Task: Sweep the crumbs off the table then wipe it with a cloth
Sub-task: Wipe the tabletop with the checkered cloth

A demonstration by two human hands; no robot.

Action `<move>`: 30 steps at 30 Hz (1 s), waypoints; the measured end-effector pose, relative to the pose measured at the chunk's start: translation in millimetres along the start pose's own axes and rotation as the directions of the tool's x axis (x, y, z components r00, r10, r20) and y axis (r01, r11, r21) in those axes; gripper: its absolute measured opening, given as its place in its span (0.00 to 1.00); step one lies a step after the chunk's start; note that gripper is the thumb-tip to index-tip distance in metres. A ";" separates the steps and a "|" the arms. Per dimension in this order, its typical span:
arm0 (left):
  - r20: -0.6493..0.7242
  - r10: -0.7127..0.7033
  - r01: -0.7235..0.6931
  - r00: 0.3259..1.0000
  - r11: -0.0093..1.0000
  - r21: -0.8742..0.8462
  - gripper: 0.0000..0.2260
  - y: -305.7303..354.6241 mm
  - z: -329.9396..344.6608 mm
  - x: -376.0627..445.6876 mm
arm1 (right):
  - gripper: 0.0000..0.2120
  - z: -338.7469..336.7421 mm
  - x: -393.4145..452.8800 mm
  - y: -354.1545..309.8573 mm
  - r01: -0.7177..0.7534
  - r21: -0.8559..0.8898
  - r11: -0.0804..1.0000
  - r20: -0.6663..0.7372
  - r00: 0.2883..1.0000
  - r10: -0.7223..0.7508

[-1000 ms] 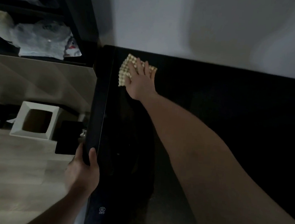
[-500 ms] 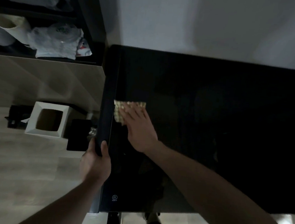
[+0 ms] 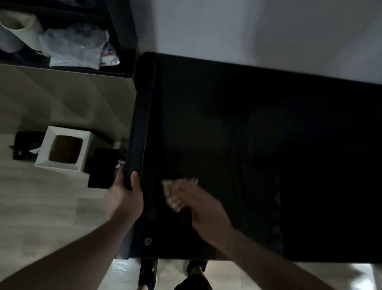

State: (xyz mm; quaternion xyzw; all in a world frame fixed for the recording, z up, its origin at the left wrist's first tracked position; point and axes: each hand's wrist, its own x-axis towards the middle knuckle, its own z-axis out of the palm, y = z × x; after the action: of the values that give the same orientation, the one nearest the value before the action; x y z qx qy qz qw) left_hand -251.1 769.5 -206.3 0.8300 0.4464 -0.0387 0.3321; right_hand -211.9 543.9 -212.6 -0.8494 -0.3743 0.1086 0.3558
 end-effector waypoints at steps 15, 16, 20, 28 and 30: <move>-0.029 0.009 -0.007 1.000 0.997 0.081 0.22 -9.6 12.1 8.8 | 0.30 -114.5 282.6 163.6 -0.435 -0.405 0.804 -0.045 0.888 0.458; -0.029 0.003 0.000 1.000 0.996 0.093 0.22 -8.1 11.0 8.5 | 0.30 -107.9 279.7 160.1 -0.452 -0.417 0.789 -0.065 0.880 0.470; -0.025 -0.003 0.005 1.000 0.997 0.074 0.19 -2.0 6.8 5.0 | 0.29 -85.7 239.0 137.6 -0.423 -0.430 0.798 -0.095 0.900 0.426; -0.002 0.019 -0.019 1.000 0.999 0.030 0.21 -6.4 5.1 5.0 | 0.29 -30.6 78.6 62.6 -0.304 -0.379 0.874 0.023 0.941 0.337; -0.011 0.021 -0.020 1.000 0.999 0.048 0.23 -6.2 3.8 3.9 | 0.32 -10.4 29.7 31.1 -0.239 -0.374 0.896 0.065 0.957 0.282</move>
State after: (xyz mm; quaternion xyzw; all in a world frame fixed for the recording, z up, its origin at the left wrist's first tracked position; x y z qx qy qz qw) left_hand -252.6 772.4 -213.9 0.8424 0.4388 -0.0413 0.3100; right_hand -169.2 545.1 -224.0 -0.9349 -0.2910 0.1341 0.1526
